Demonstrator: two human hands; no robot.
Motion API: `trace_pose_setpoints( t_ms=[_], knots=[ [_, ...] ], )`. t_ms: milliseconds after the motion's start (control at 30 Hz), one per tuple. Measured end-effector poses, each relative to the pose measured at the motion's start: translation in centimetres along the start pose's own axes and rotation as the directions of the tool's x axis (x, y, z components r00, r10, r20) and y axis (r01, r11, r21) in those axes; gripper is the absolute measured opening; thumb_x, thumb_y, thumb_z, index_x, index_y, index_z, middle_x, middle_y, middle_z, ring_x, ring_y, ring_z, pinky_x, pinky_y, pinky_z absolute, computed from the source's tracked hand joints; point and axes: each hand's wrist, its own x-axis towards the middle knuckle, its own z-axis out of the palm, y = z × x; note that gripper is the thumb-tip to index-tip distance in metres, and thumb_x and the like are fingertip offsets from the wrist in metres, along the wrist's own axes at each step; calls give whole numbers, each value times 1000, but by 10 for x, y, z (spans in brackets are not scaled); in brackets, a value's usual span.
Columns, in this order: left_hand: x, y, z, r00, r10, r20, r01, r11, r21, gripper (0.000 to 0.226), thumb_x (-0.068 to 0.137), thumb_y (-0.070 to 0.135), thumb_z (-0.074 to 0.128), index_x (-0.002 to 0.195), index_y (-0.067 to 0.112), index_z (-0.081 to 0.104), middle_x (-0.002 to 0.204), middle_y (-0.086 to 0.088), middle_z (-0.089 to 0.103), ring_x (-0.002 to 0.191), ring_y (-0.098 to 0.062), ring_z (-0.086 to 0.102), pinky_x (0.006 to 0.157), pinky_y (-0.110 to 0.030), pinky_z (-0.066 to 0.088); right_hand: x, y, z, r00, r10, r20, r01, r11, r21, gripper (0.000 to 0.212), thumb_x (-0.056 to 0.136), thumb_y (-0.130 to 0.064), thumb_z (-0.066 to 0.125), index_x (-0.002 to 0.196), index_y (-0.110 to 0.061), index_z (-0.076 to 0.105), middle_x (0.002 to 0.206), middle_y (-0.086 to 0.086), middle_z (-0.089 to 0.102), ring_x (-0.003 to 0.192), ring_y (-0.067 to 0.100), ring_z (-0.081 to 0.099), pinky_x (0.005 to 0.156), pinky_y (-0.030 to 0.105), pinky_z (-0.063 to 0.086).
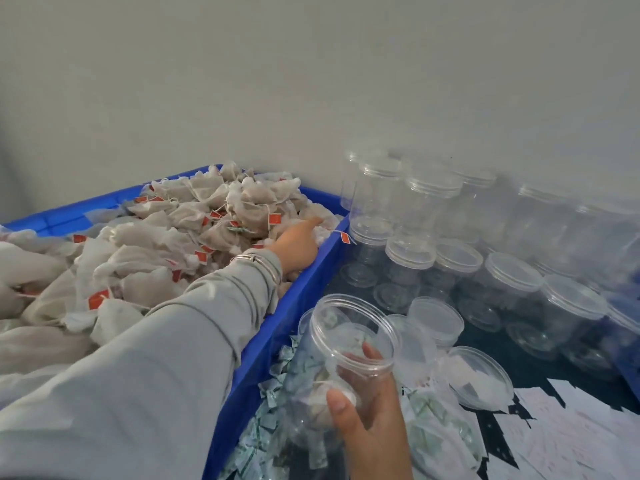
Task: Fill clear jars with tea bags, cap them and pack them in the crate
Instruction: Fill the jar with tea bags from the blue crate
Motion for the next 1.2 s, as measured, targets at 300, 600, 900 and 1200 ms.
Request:
trace_pose_setpoints(
  t_ms=[300, 600, 900, 1200],
  knots=[
    [-5, -12, -3, 979, -165, -121, 149, 980, -135, 26, 95, 7, 46, 109, 9, 68, 109, -8, 66, 92, -23, 62, 76, -25, 46, 4, 17, 13, 997, -80, -7, 77, 977, -200, 88, 39, -58, 78, 119, -56, 43, 117, -38, 52, 108, -16, 51, 82, 3, 43],
    [-32, 31, -64, 964, -243, -106, 102, 708, -699, 18, 85, 3, 61, 75, 18, 65, 76, -2, 61, 63, -14, 53, 56, -23, 45, 14, 21, 10, 994, -45, 98, 69, 964, -255, 81, 44, -30, 89, 116, -42, 52, 108, -21, 64, 99, -5, 61, 81, 15, 52],
    [-98, 52, -82, 912, 224, 343, 181, 531, -828, 28, 83, -13, 53, 96, 9, 64, 69, 0, 58, 53, -6, 55, 47, -16, 46, 11, 26, 7, 997, -76, -1, 73, 965, -250, 84, 53, -22, 90, 127, -26, 51, 114, -10, 62, 103, 0, 58, 84, 14, 49],
    [-108, 53, -68, 948, 176, 265, -1, 835, -550, 14, 83, 6, 69, 90, 19, 68, 80, -5, 68, 65, -17, 60, 54, -18, 52, 7, 32, 5, 997, -47, -66, 27, 959, -283, 100, 52, -39, 86, 139, -33, 37, 130, -12, 47, 120, 8, 46, 104, 35, 41]
  ],
)
